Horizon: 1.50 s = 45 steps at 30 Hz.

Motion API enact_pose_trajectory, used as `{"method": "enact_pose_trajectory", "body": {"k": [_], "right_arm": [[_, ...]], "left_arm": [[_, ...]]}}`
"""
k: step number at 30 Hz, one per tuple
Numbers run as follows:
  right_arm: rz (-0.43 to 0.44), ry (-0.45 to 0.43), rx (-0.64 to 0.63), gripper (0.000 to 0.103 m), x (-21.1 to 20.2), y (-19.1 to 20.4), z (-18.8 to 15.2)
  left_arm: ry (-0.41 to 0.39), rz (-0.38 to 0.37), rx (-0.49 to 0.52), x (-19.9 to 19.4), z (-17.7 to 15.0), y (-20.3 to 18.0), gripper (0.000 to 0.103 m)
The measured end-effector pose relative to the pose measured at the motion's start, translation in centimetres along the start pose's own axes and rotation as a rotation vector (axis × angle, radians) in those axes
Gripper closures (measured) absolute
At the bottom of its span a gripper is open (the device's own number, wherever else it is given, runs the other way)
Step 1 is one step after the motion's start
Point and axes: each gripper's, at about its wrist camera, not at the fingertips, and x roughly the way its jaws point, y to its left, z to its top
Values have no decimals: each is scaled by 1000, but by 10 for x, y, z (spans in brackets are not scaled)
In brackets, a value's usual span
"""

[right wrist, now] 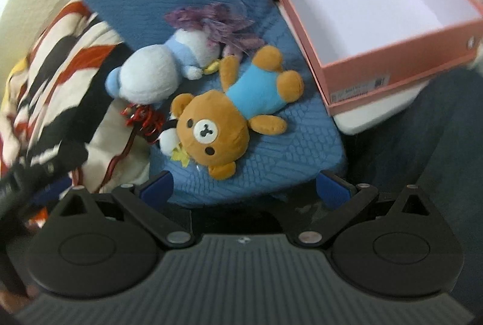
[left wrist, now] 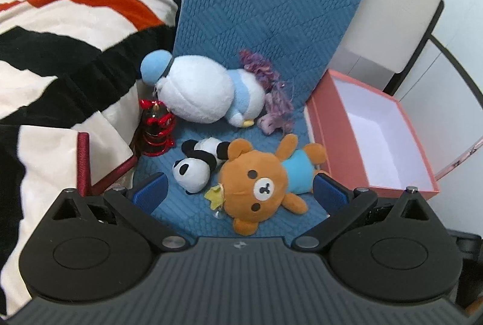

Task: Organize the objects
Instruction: 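Grasp the panda plush with the left tool while the right tool grasps the brown bear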

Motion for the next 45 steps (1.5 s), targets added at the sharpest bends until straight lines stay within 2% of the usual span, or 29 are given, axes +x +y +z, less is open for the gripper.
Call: {"method": "enact_pose_trajectory", "body": {"k": [3,7,11,15,20,22,26,28,33,37,39,41,45], "right_arm": [[8,10,74,0,16,2,7],[-14,-19,201,0,43,-1,13],[-10,18,327,0,75,-7,18],[8,27,444,0,97,-12,19],[20,38,559,0,123,-14,21],[15,57,596,0,133,-15,21],[27,42,674,0,146,-17,22],[41,45,697,0,154,-16,23],[82,44,754,0,170,-14,24],[108,44,752,1,178,-12,25],[120,40,740,5,180,-10,27],[138,38,720,19,181,-8,30],[128,39,647,28,175,-2,37]], "left_arm": [[33,5,14,21,7,6,1],[92,25,18,54,16,17,2],[142,53,18,86,20,32,5],[192,43,0,110,24,48,13],[264,24,32,141,28,59,20],[286,11,47,153,29,61,21],[321,10,73,173,32,65,21],[341,10,88,184,33,65,21],[408,-18,42,207,36,73,32],[434,-30,20,215,35,75,35],[441,-19,15,218,34,75,37],[441,-12,19,219,33,73,37],[439,0,25,219,31,71,37]]}}
